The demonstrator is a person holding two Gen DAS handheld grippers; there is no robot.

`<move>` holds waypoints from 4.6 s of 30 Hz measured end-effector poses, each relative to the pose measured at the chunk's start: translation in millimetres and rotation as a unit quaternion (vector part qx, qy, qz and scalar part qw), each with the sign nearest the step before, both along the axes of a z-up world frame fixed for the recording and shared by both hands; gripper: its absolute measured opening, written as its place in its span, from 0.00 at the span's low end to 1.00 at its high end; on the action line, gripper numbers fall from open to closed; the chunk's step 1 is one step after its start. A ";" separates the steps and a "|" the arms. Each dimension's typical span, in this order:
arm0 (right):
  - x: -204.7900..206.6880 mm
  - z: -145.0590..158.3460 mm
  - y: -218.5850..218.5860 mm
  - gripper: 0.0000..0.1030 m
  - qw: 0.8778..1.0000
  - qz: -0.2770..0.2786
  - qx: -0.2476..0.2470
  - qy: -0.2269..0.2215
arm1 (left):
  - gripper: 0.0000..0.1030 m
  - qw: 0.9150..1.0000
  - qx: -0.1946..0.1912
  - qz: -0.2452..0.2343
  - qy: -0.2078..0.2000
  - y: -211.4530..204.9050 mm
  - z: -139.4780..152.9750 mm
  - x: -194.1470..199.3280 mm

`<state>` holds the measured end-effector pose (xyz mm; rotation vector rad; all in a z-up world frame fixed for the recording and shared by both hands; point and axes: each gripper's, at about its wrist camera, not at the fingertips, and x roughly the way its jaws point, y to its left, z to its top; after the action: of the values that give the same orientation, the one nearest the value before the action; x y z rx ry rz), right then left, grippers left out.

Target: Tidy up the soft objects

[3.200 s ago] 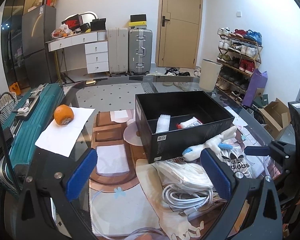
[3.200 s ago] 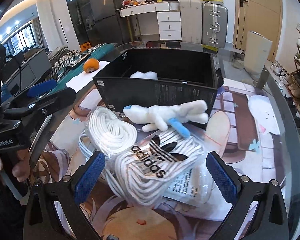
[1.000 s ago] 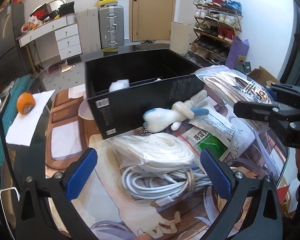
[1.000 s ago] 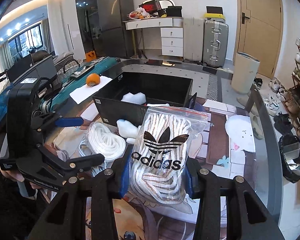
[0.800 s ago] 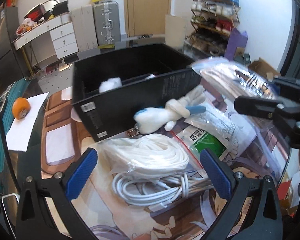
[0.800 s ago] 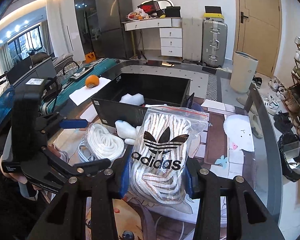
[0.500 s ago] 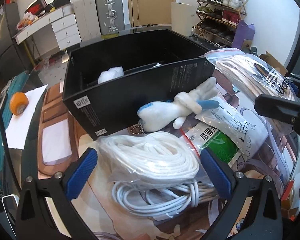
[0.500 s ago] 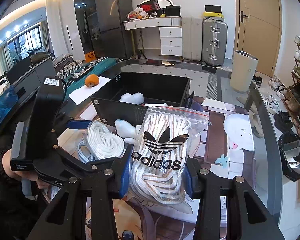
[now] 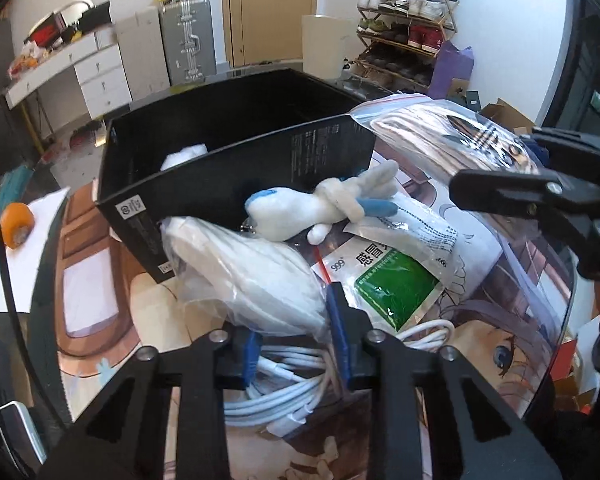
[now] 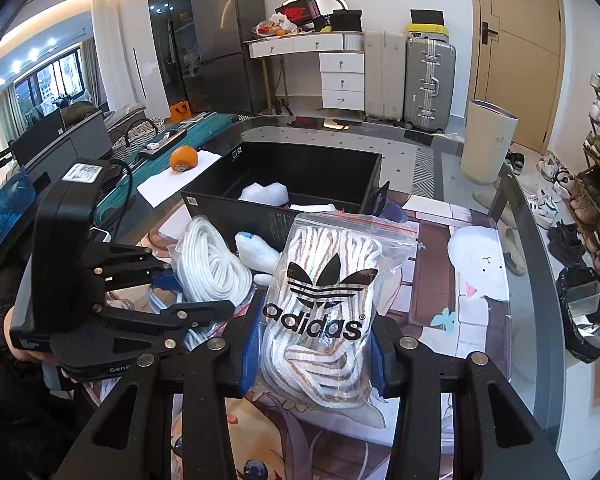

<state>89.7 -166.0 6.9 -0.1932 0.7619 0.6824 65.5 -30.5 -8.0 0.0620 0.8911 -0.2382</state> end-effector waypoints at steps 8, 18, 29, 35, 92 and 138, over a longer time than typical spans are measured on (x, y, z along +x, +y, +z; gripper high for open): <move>-0.2 -0.8 -0.1 0.42 1.000 0.003 0.000 0.000 | 0.14 0.999 -0.028 0.008 -0.034 13.3 14.9 -13.9; -3.3 2.3 1.5 0.42 1.000 0.006 0.004 -0.009 | 0.13 0.996 -0.057 0.013 -0.067 35.8 32.7 -31.3; -5.9 10.2 2.2 0.42 1.000 0.009 0.022 -0.019 | 0.13 0.991 -0.083 0.017 -0.100 49.6 63.5 -34.8; 4.0 19.5 8.0 0.42 0.999 0.010 0.024 -0.028 | 0.13 0.989 -0.091 0.024 -0.117 54.9 78.9 -23.9; 88.1 12.9 101.9 0.50 0.962 0.238 -0.089 -0.098 | 0.95 0.985 -0.061 0.119 -0.110 81.1 50.7 35.3; 9.3 -2.7 -12.9 0.99 0.999 -0.031 0.016 -0.012 | 1.00 0.986 -0.011 0.123 -0.116 52.2 38.0 -49.9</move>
<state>99.0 -178.9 4.2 -0.1472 0.7298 0.6328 15.6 21.7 30.0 -0.0399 0.6556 -0.0088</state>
